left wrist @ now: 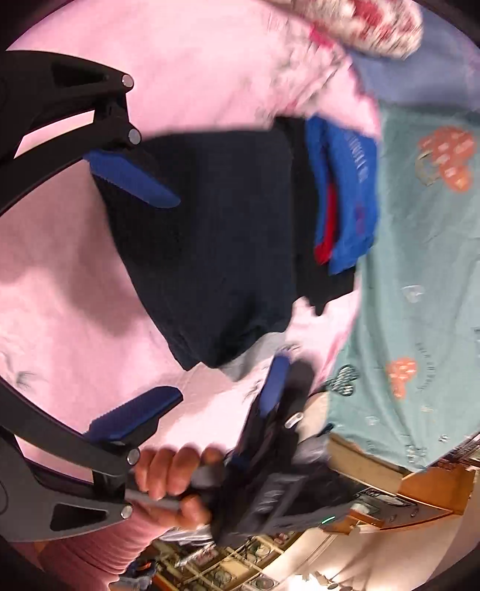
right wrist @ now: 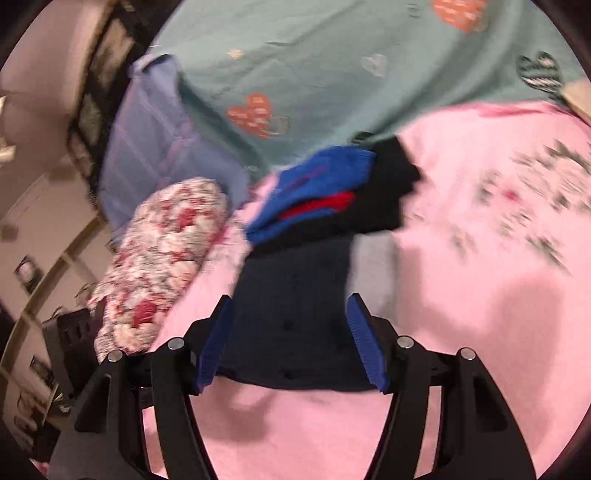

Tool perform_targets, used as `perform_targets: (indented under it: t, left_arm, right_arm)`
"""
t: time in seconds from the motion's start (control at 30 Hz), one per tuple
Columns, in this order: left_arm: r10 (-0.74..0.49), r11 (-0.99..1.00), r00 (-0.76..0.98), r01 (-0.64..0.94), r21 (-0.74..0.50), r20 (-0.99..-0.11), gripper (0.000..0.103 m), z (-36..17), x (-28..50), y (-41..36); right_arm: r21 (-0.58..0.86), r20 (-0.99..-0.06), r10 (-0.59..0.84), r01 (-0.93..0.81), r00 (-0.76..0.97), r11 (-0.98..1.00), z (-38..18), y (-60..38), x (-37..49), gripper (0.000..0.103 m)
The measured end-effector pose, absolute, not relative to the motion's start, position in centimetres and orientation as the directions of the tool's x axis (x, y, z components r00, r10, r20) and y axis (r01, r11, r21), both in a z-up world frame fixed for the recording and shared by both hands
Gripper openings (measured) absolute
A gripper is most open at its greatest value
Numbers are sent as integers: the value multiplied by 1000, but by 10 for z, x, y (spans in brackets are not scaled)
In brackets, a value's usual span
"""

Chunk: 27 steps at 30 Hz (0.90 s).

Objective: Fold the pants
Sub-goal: 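Open the right tool and pull both tools back from the stack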

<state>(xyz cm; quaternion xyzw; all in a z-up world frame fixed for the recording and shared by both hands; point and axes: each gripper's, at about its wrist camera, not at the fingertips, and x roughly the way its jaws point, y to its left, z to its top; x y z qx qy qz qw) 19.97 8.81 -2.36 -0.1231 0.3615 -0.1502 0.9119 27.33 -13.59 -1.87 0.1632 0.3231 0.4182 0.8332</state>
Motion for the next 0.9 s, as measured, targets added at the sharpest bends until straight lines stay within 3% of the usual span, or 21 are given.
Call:
perform_targets:
  t: [0.1,0.17,0.23,0.33,0.37,0.43,0.47,0.53,0.7,0.8,0.9]
  left_arm:
    - [-340,935,618,137,-329,-709,99,-56,219,86]
    - [-295,955,622,166,-246,-725,99,-59,211,81]
    - [-268,963,627,165,-212,-732,99,-55,197,83]
    - [-245,968,638,123,-217,-730,99,-49,179,92]
    - [-245,966,659,105,-235,-711,99,-42,168,96]
    - [-243,964,695,94,-250,-677,99,-34,155,101]
    - [-244,962,715,93,-257,-655,100,-29,150,100]
    - [-245,957,744,83,-278,-622,100,-25,148,98]
    - [-282,927,728,40,-372,-625,100,-31,141,97]
    - [-222,945,738,2,-327,-637,100,-30,119,101]
    - [-107,965,755,-79,-251,-648,100,-25,101,105]
  right_arm:
    - [551,-381,850,-649,364,525,-15,-103,295,64]
    - [603,-396,876,-641,275,474,-26,-81,325,64]
    - [584,-491,812,-572,316,576,-49,-72,359,62]
    - [696,-446,850,-488,281,527,-79,-96,386,29]
    - [723,-429,861,-468,273,509,-83,-106,387,27]
    - [712,-438,846,-458,303,532,-77,-120,373,32]
    - [667,-466,817,-471,340,577,-68,-124,361,45]
    - [545,-477,770,-545,424,637,-45,-131,328,58]
    - [473,-451,800,-655,395,590,-29,-118,291,60]
    - [496,-622,725,-569,296,656,-73,-94,304,58]
    - [418,-634,698,-612,334,672,-67,-103,273,57]
